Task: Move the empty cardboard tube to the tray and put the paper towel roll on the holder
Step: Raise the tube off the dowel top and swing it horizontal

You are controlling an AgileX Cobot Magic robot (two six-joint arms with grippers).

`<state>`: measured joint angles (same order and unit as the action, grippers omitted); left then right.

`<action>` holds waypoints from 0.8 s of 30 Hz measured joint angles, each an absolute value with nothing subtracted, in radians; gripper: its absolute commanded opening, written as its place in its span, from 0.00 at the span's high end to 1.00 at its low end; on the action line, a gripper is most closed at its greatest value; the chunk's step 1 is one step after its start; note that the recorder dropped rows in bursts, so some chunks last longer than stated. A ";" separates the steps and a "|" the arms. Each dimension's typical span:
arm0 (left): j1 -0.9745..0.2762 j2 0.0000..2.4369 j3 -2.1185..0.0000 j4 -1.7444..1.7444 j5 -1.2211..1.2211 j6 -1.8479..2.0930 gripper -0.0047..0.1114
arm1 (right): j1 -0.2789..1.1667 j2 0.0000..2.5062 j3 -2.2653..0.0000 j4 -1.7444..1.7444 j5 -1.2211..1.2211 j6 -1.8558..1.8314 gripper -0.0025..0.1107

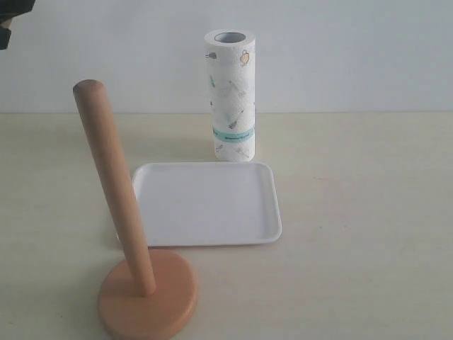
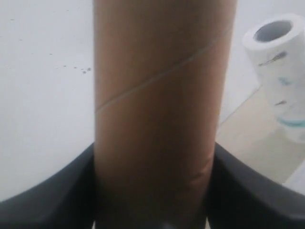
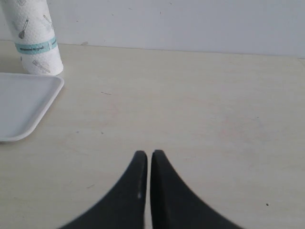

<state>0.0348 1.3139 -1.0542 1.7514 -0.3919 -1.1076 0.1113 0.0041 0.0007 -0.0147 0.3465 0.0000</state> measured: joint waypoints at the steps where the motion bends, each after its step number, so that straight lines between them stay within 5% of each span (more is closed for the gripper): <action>1: 0.035 1.314 -1.054 1.751 -0.370 -1.064 0.92 | 0.111 0.004 0.001 -0.015 0.347 0.000 0.95; 15: -0.228 1.318 -0.914 1.715 0.086 -0.705 0.92 | 0.111 0.004 0.001 -0.015 0.347 0.000 0.95; 24: -0.298 1.415 -0.904 1.091 0.392 0.037 0.92 | 0.111 0.004 0.001 -0.015 0.347 0.000 0.95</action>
<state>-0.2982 1.4152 -0.9045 1.0909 0.3915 0.0372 0.1113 0.0041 0.0007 -0.0147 0.3465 0.0000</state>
